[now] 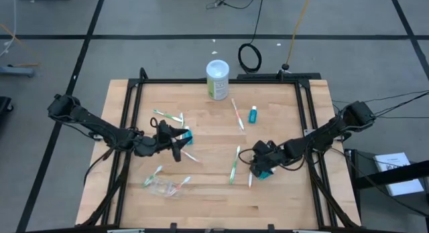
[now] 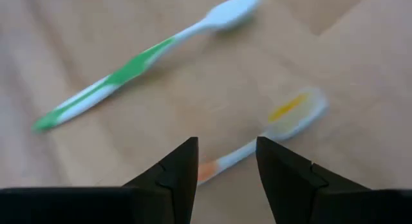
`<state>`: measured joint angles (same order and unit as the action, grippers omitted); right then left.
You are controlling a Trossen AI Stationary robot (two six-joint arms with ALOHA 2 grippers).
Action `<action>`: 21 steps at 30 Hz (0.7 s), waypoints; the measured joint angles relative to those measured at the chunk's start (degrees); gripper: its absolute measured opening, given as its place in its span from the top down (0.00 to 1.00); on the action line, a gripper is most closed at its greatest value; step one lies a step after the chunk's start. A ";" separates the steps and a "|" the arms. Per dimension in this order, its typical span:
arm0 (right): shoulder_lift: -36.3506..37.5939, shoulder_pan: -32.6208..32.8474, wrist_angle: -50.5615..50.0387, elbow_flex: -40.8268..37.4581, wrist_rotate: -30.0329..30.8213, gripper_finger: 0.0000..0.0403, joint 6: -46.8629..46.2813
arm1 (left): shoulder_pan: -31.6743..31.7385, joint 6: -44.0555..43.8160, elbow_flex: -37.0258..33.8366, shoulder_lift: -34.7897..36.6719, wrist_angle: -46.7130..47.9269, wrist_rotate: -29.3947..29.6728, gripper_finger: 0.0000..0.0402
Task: Pick & Place toothbrushing station
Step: Put the orange toothbrush into the transparent organizer
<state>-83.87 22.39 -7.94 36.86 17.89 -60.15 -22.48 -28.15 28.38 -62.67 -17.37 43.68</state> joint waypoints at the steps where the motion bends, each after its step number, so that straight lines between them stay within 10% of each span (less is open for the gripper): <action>1: -0.31 -0.44 -0.30 0.00 0.15 0.64 -0.06 | 0.00 -0.35 0.00 0.00 0.00 -0.24 0.53; 21: -11.29 -6.14 0.20 0.15 9.18 0.66 10.05 | -0.02 -2.99 0.00 0.00 0.94 -0.19 0.53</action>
<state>-95.16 16.24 -7.74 37.01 27.07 -50.09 -22.50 -31.13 28.38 -62.67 -16.43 43.48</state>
